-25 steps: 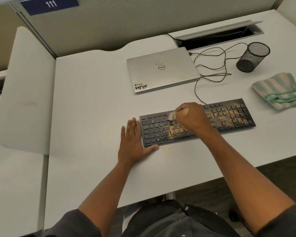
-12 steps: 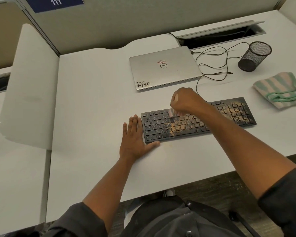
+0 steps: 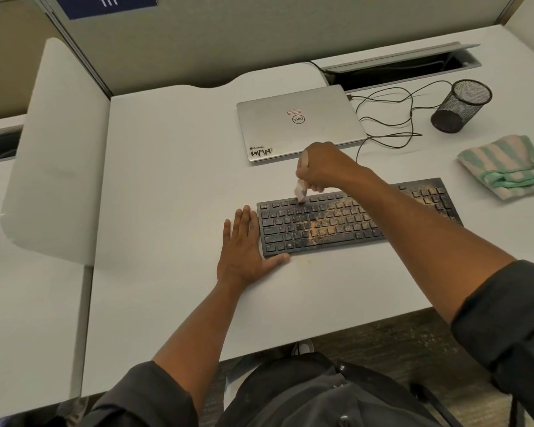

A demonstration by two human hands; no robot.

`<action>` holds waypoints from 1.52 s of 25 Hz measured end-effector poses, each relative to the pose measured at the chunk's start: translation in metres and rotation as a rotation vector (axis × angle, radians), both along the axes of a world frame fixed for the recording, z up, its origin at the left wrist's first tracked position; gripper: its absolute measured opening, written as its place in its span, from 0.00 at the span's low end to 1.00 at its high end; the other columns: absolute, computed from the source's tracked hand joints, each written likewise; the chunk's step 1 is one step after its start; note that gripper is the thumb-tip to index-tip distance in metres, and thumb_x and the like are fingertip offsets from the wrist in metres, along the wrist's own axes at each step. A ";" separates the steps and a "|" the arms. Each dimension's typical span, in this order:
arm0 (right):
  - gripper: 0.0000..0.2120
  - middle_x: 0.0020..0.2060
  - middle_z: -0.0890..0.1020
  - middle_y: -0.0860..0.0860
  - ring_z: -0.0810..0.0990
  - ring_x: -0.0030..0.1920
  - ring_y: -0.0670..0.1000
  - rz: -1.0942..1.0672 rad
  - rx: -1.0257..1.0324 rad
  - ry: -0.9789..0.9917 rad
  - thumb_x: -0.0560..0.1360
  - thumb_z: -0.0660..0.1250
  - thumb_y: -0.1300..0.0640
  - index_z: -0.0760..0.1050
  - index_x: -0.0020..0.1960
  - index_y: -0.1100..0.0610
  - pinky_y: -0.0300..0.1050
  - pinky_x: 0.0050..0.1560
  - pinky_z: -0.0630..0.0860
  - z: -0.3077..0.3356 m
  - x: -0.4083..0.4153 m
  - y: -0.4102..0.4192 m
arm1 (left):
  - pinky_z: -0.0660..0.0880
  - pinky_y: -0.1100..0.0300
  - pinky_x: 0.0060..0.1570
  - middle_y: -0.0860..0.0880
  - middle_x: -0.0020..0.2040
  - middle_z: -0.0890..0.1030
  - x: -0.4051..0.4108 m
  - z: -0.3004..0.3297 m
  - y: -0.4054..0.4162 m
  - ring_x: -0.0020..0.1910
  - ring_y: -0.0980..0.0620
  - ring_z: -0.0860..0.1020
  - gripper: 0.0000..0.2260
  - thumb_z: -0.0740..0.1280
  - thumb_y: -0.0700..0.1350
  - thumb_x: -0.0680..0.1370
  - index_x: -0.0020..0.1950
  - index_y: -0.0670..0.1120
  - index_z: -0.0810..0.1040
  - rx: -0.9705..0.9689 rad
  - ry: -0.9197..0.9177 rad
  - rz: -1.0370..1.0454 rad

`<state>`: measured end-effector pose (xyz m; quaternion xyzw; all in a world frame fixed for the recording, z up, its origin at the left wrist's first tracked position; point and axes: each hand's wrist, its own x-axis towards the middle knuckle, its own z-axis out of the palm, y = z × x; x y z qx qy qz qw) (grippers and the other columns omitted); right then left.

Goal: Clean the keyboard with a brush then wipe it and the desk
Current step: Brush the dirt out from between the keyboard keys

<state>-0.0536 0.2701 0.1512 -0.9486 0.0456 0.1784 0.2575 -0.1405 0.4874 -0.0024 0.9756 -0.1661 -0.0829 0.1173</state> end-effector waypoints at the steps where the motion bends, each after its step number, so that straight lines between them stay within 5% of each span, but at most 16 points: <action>1: 0.10 0.36 0.86 0.58 0.86 0.36 0.54 0.000 0.016 -0.023 0.79 0.64 0.61 0.82 0.46 0.63 0.45 0.38 0.83 -0.003 -0.001 0.004 | 0.37 0.45 0.79 0.43 0.83 0.41 0.000 0.000 0.000 0.82 0.49 0.37 0.59 0.45 0.84 0.67 0.83 0.41 0.42 0.003 0.003 -0.001; 7: 0.11 0.34 0.85 0.57 0.82 0.30 0.52 0.040 -0.004 -0.010 0.80 0.63 0.59 0.79 0.42 0.61 0.44 0.38 0.79 -0.015 -0.008 0.014 | 0.36 0.46 0.79 0.44 0.83 0.40 0.000 0.000 0.000 0.81 0.49 0.35 0.58 0.49 0.82 0.69 0.83 0.42 0.41 0.010 0.011 0.000; 13: 0.06 0.41 0.79 0.55 0.79 0.42 0.55 0.027 -0.056 -0.086 0.78 0.61 0.59 0.74 0.46 0.61 0.43 0.38 0.70 -0.019 -0.014 0.030 | 0.37 0.45 0.79 0.44 0.83 0.40 0.000 0.001 0.001 0.81 0.49 0.35 0.58 0.49 0.82 0.69 0.83 0.42 0.42 -0.002 0.007 -0.002; 15: 0.05 0.37 0.78 0.53 0.79 0.38 0.55 0.032 -0.090 -0.034 0.78 0.61 0.60 0.72 0.45 0.60 0.43 0.36 0.72 -0.020 -0.022 0.031 | 0.37 0.44 0.79 0.44 0.83 0.40 0.000 -0.001 0.001 0.81 0.49 0.35 0.57 0.50 0.82 0.69 0.83 0.42 0.42 0.001 0.006 -0.001; 18: 0.10 0.32 0.79 0.53 0.81 0.36 0.54 -0.026 -0.068 -0.066 0.79 0.61 0.59 0.75 0.40 0.60 0.47 0.46 0.81 -0.019 -0.016 0.025 | 0.37 0.44 0.79 0.44 0.83 0.40 0.000 -0.001 0.001 0.81 0.49 0.35 0.57 0.50 0.82 0.69 0.83 0.43 0.41 0.000 0.001 0.000; 25: 0.07 0.44 0.83 0.56 0.84 0.43 0.56 0.020 -0.022 -0.035 0.80 0.61 0.59 0.78 0.49 0.60 0.48 0.44 0.80 -0.027 -0.040 0.023 | 0.37 0.44 0.79 0.43 0.83 0.40 0.000 -0.002 0.001 0.81 0.48 0.36 0.59 0.45 0.84 0.67 0.83 0.42 0.42 0.011 -0.003 -0.006; 29: 0.09 0.40 0.82 0.52 0.81 0.42 0.54 0.103 0.041 -0.245 0.82 0.60 0.55 0.78 0.48 0.55 0.48 0.42 0.76 -0.038 -0.078 0.021 | 0.37 0.44 0.79 0.43 0.83 0.41 0.000 -0.001 0.000 0.81 0.48 0.36 0.59 0.43 0.84 0.66 0.83 0.41 0.42 0.015 0.010 -0.008; 33: 0.08 0.48 0.78 0.56 0.78 0.44 0.57 0.287 -0.056 -0.437 0.79 0.66 0.60 0.79 0.58 0.56 0.49 0.38 0.77 -0.090 -0.141 0.027 | 0.38 0.44 0.79 0.42 0.83 0.41 -0.001 -0.001 0.001 0.82 0.48 0.37 0.57 0.46 0.82 0.69 0.83 0.41 0.42 0.011 -0.001 -0.009; 38: 0.13 0.46 0.77 0.56 0.79 0.38 0.57 0.115 -0.050 -0.543 0.76 0.71 0.62 0.79 0.60 0.59 0.46 0.29 0.74 -0.105 -0.160 0.003 | 0.38 0.44 0.79 0.43 0.83 0.40 0.000 0.000 0.001 0.81 0.48 0.36 0.58 0.48 0.82 0.69 0.83 0.41 0.41 0.030 0.008 -0.013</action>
